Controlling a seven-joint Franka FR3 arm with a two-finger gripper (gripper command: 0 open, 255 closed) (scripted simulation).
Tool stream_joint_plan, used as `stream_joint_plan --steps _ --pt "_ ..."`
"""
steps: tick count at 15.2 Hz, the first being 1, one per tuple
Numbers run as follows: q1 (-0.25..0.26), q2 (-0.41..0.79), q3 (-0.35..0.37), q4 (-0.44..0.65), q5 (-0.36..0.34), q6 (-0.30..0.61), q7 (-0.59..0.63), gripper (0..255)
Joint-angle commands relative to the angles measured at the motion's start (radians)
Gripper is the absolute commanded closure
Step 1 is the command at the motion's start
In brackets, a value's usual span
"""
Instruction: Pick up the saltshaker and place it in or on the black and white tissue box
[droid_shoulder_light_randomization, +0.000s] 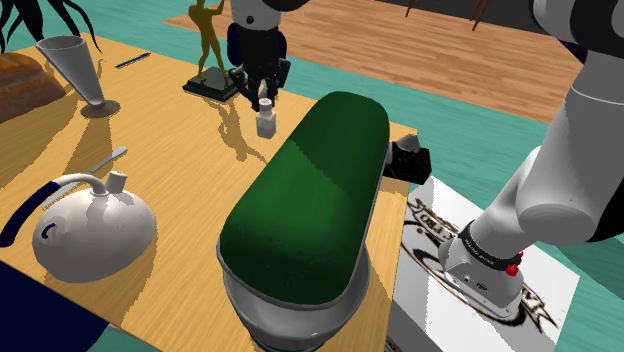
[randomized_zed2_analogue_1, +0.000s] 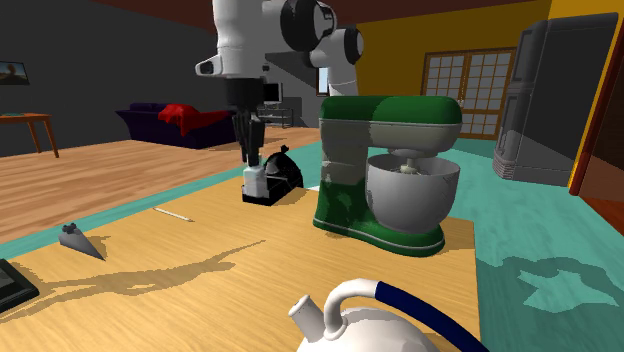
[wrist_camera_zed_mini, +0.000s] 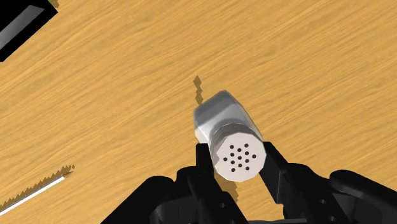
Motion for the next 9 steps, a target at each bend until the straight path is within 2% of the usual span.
stream_joint_plan --steps 1,7,9 --pt "0.0 0.001 0.0 0.026 0.0 -0.026 -0.002 255" --pt "0.004 0.004 0.002 0.104 0.0 -0.101 -0.003 255" --pt "-0.027 -0.079 -0.006 0.004 0.028 -0.079 -0.039 255"
